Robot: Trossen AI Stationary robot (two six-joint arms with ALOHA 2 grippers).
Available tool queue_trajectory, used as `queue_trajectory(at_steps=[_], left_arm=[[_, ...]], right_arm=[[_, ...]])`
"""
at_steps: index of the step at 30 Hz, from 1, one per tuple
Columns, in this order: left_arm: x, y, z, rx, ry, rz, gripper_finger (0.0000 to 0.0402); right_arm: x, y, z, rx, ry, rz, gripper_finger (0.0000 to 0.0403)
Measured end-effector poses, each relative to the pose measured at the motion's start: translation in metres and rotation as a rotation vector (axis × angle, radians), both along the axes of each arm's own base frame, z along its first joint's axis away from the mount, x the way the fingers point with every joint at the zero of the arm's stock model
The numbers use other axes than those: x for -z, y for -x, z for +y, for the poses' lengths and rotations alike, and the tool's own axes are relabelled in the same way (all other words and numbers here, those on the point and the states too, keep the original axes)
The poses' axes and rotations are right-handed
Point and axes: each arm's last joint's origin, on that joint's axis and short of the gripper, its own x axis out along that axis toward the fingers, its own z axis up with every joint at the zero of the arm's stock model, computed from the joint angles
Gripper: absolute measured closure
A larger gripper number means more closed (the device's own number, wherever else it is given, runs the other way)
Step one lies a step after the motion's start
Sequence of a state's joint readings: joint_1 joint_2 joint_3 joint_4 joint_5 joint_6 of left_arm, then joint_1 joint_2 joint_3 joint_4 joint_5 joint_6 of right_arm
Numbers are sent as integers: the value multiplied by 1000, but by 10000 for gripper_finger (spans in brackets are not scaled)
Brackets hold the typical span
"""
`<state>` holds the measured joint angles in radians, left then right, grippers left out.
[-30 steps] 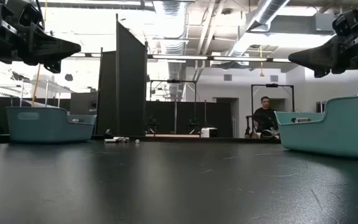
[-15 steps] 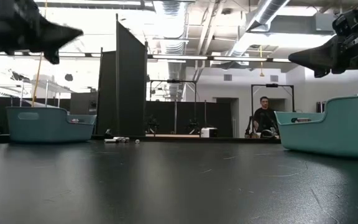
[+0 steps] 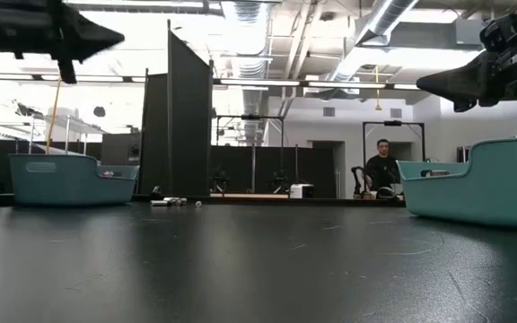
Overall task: Sort batteries
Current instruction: Put the silver battery into the blue bin
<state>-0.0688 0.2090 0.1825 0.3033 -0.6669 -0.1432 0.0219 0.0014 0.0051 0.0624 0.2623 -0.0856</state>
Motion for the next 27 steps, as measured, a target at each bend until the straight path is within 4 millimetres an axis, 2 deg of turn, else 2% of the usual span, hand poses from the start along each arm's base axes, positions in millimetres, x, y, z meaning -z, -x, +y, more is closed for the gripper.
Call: queue_trajectory(at_steps=[2, 6, 14, 18, 21, 27], left_arm=[[-2, -11, 3, -32, 41, 70, 392], [-21, -37, 15, -114, 99, 181, 371], [-43, -115, 58, -196, 142, 452, 355], [-39, -155, 86, -159, 261, 576, 356], [-29, -180, 105, -110, 383, 680, 354], [-8, -211, 138, -134, 581, 843, 326]], right_arm=[[0, 0, 0, 0, 0, 0, 365], [-3, 0, 0, 0, 0, -31, 365], [-11, 2, 0, -1, -7, -87, 365], [-18, 3, 0, -6, -46, -158, 365], [-19, 3, 0, -8, -60, -174, 365], [-19, 3, 0, -11, -77, -173, 365]])
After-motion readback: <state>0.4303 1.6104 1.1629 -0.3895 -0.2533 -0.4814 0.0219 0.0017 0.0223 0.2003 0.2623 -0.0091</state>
